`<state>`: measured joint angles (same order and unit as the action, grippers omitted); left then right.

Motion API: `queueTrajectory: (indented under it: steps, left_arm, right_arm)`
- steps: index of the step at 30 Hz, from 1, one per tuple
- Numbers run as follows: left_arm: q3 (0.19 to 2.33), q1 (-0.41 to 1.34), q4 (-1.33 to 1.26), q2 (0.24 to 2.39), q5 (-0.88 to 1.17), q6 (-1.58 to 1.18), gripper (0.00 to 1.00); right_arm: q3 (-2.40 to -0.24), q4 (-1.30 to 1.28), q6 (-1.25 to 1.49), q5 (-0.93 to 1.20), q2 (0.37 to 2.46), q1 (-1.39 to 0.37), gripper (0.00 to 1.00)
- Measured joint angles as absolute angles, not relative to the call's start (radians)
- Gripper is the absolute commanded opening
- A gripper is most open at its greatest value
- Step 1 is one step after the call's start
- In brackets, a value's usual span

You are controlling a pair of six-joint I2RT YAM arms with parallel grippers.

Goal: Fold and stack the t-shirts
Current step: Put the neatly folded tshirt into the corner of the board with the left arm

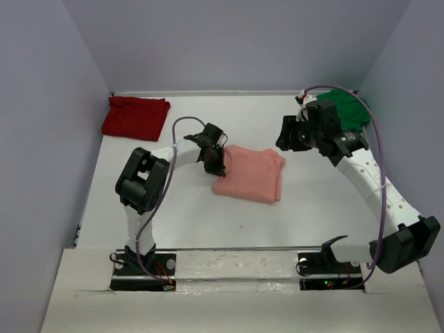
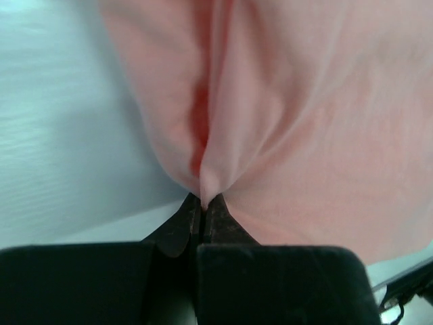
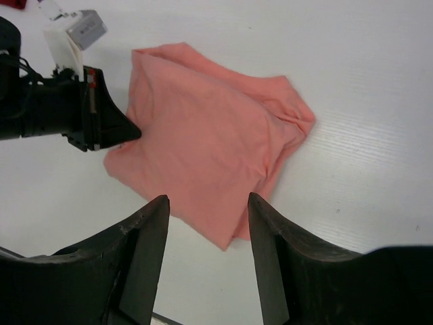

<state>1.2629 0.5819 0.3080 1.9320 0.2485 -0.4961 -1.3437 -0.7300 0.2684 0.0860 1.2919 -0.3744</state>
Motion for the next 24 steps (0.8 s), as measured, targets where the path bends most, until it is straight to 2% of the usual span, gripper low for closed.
queueTrajectory:
  steps: [3,8,9,10,14,15,16,19,24]
  left_arm:
    - [1.294,0.529,0.347,1.933,0.205,-0.487,0.10]
    - [1.355,0.495,0.381,1.942,0.170,-0.466,0.29]
    - [1.355,0.496,0.381,1.942,0.171,-0.466,0.34]
    - [1.355,0.499,0.382,1.942,0.173,-0.464,0.51]
    - [1.342,0.505,0.377,1.940,0.175,-0.465,0.78]
    - [1.328,0.505,0.369,1.937,0.175,-0.468,0.90]
    - [1.309,0.505,0.363,1.930,0.174,-0.471,0.94]
    - [1.271,0.505,0.364,1.879,0.154,-0.486,0.98]
    - [1.256,0.500,0.361,1.830,0.093,-0.492,0.98]
  right_arm:
    - [-1.344,-0.730,0.268,0.086,1.296,-0.374,0.56]
    - [-1.344,-0.730,0.266,0.082,1.309,-0.374,0.56]
    - [-1.344,-0.730,0.266,0.081,1.310,-0.374,0.56]
    - [-1.344,-0.731,0.265,0.079,1.310,-0.374,0.56]
    - [-1.344,-0.730,0.265,0.079,1.310,-0.374,0.56]
    - [-1.343,-0.730,0.265,0.079,1.311,-0.374,0.56]
    - [-1.343,-0.730,0.265,0.079,1.311,-0.374,0.56]
    - [-1.342,-0.730,0.265,0.080,1.311,-0.374,0.56]
    - [-1.342,-0.730,0.265,0.087,1.311,-0.374,0.56]
